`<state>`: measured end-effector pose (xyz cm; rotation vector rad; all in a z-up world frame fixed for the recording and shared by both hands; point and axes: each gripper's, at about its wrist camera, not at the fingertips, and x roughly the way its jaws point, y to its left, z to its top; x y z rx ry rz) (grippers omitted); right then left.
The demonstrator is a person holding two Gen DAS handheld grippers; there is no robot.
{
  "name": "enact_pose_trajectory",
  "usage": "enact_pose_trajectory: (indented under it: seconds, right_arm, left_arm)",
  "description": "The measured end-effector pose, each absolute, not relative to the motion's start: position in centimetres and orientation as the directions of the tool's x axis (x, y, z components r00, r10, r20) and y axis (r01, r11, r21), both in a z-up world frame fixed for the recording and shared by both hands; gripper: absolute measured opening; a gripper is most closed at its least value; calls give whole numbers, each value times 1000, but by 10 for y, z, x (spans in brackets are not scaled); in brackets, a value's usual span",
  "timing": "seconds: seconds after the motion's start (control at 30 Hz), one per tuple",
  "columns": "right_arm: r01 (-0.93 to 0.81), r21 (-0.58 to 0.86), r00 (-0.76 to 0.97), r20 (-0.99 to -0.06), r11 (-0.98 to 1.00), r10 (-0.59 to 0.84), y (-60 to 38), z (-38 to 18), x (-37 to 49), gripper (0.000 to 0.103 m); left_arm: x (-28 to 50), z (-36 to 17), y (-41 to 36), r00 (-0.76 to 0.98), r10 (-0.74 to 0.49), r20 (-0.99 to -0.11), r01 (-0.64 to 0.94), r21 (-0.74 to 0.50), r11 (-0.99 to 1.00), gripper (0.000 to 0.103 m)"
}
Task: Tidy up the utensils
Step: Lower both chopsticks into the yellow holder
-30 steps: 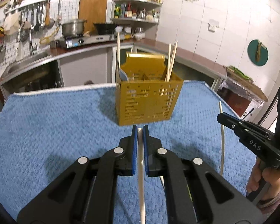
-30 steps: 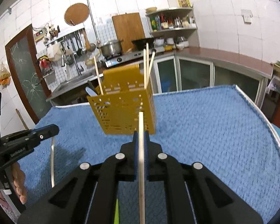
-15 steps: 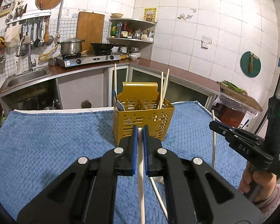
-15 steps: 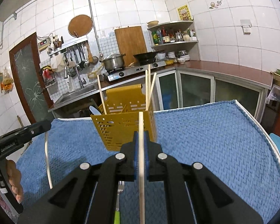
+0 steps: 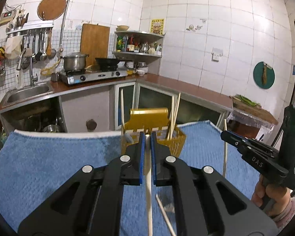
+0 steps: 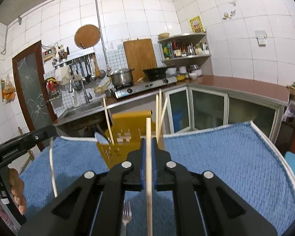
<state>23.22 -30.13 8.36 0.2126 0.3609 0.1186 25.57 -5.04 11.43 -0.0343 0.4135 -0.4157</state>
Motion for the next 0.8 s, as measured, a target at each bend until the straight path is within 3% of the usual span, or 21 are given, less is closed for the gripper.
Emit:
enact_pose_trajectory:
  seconds: [0.43,0.6,0.8]
  right_arm:
    - [-83,233,980,-157,969,122,-316,165,300,6]
    - [-86,230,993,-57,969,101,-314,182,330,6]
    - [-86,211,995,-24,974,93,-306,170,359,6]
  left_arm:
    - [339,203,-88,914,-346,-213,338,-73,938,4]
    - [374,206,-103,954,-258,-156,250,-66,966,4]
    - [412,191,-112,973,-188,-132,179,-77,981,4]
